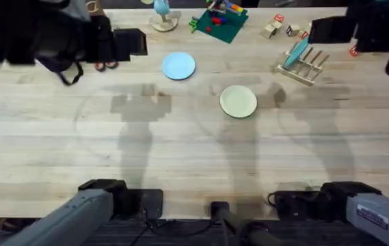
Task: Pick up the plates from the table one by one and place each into a slot on the dish rack.
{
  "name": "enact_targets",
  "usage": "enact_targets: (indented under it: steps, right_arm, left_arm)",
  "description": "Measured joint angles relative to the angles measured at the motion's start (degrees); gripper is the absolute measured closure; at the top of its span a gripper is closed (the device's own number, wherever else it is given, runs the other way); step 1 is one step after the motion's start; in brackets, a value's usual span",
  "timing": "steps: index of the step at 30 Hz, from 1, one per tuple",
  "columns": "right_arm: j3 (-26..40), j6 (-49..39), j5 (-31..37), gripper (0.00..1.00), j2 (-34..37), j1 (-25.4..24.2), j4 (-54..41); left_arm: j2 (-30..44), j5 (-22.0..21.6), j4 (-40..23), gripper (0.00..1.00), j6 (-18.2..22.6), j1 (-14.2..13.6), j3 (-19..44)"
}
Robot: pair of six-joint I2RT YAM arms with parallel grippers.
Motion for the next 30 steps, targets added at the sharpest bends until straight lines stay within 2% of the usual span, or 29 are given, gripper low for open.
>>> enact_targets:
  steps: [6,16,20,22,24,30]
  right_arm:
    - [0.62,0.00,0.00,0.005,4.00,0.00,-1.40]
    - [0.72,0.00,0.00,0.005,4.41,0.00,-1.42]
    - [0.72,0.00,0.00,0.005,4.41,0.00,-1.42]
    - [0.72,0.00,0.00,0.005,4.41,0.00,-1.42]
    - [0.72,0.00,0.00,0.005,4.41,0.00,-1.42]
    - [0.72,0.00,0.00,0.005,4.41,0.00,-1.42]
  left_arm:
    - [7.17,0.64,-0.71,0.007,0.00,0.00,3.37]
    - [7.43,0.75,0.22,0.027,-0.15,0.00,3.56]
    - [7.44,1.51,1.17,0.629,0.11,0.02,3.58]
    - [7.45,4.53,2.87,0.915,0.77,0.53,3.58]
    - [7.47,8.74,4.60,0.956,1.23,1.55,3.58]
    - [10.67,22.42,9.43,0.961,2.03,6.64,3.74]
